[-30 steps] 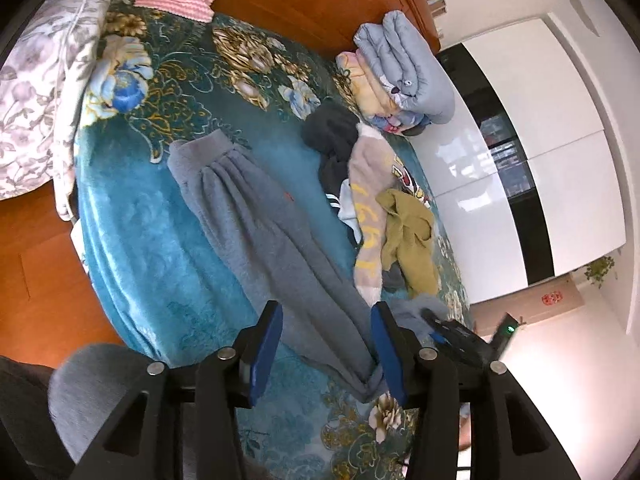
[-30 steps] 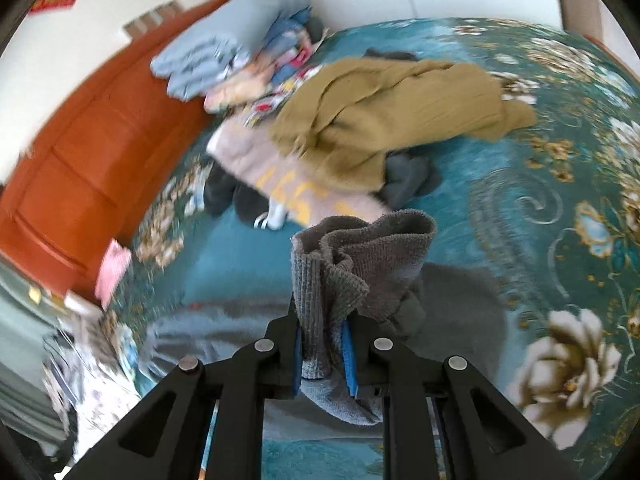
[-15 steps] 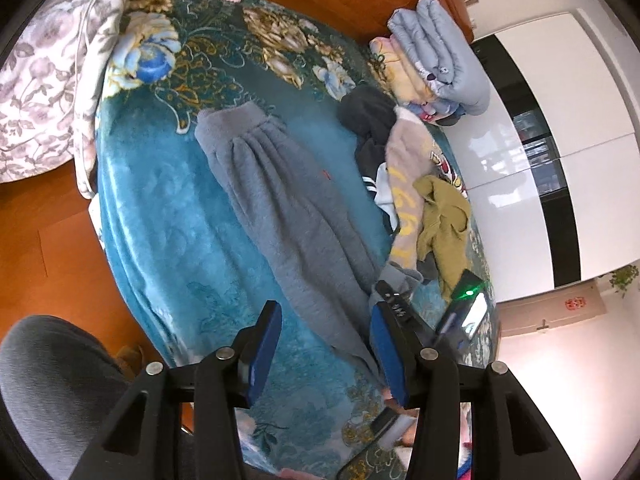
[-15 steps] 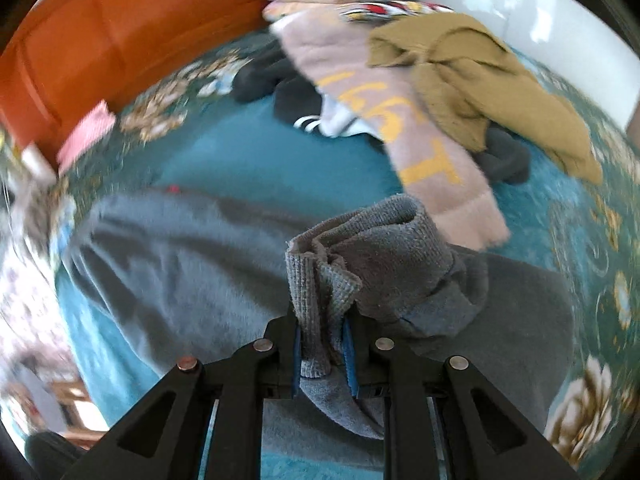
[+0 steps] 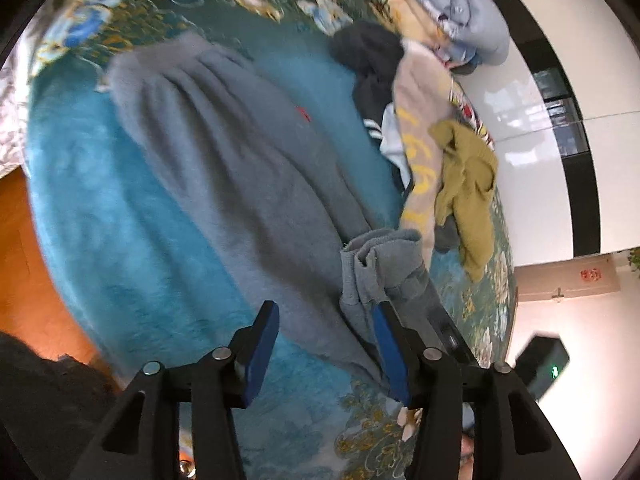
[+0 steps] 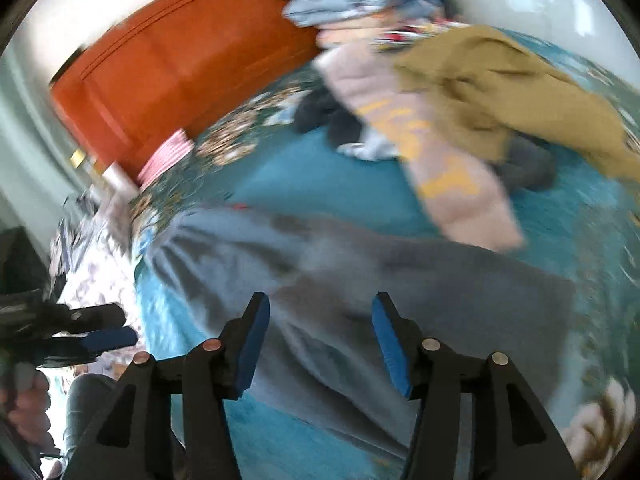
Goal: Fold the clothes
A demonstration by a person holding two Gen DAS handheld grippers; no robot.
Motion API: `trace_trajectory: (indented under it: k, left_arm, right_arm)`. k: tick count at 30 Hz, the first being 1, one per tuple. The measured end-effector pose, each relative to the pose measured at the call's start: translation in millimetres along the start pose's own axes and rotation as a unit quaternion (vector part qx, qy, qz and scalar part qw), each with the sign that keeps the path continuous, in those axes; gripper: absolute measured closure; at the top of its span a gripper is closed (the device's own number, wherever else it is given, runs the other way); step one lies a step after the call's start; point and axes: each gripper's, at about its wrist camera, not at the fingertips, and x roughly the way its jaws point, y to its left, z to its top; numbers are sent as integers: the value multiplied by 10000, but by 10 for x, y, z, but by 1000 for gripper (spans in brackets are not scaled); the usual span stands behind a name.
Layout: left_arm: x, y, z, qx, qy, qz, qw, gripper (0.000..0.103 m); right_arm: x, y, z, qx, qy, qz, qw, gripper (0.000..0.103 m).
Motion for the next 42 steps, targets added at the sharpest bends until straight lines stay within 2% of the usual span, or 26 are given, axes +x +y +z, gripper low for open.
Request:
trace_trajectory:
  k: [5, 10, 13, 14, 15, 16, 20, 25, 26, 28, 31, 34, 39, 42]
  left_arm:
    - [586, -251, 37, 173, 389, 74, 9991, 42]
    - [981, -402, 65, 376, 392, 285, 9981, 42]
    - [1075, -505, 65, 584, 320, 354, 9972, 45]
    - [1105, -531, 64, 623, 320, 395, 9968, 51]
    - [1138, -554, 67, 654, 328, 449, 9963, 71]
    - [1164, -571, 73, 668, 336, 509, 9959, 85]
    - [1090, -649, 42, 794, 141, 380, 9960, 88]
    - [570, -668, -70, 824, -450, -470, 9945, 89]
    - [481, -633, -93, 783, -562, -543, 9939, 89]
    - [500, -463, -59, 544, -478, -355, 9967, 89]
    - [748, -3, 26, -273, -53, -163, 9995, 88]
    - [852, 336, -35, -796, 116, -272, 9964, 88]
    - [826, 494, -134, -992, 184, -524, 9935, 84]
    - [806, 575, -148, -849, 361, -650, 9936, 84]
  right_arm:
    - [-241, -450, -222, 423, 109, -345, 9985, 48]
    - [-391, -710, -493, 897, 221, -421, 9948, 48]
    - [-493, -759, -616, 1017, 213, -435, 9936, 48]
    - [-525, -769, -649, 1047, 210, -449, 9933, 48]
    - [-557, -780, -682, 1083, 213, -472, 9928, 48]
    - [-596, -797, -723, 1130, 213, -501, 9921, 48]
    - [-742, -837, -904, 1315, 207, -633, 9891, 48]
    - [-931, -865, -1034, 1463, 119, -774, 9861, 48]
    - [-964, -867, -1042, 1503, 74, -768, 9856, 48]
    - [-990, -847, -1031, 1503, 29, -733, 9859, 48]
    - [-879, -739, -918, 1308, 97, -633, 9893, 48]
    - [-730, -578, -780, 1077, 148, -411, 9932, 48]
    - [-455, -388, -549, 873, 178, -178, 9959, 48]
    - [-279, -403, -483, 876, 230, -186, 9957, 48]
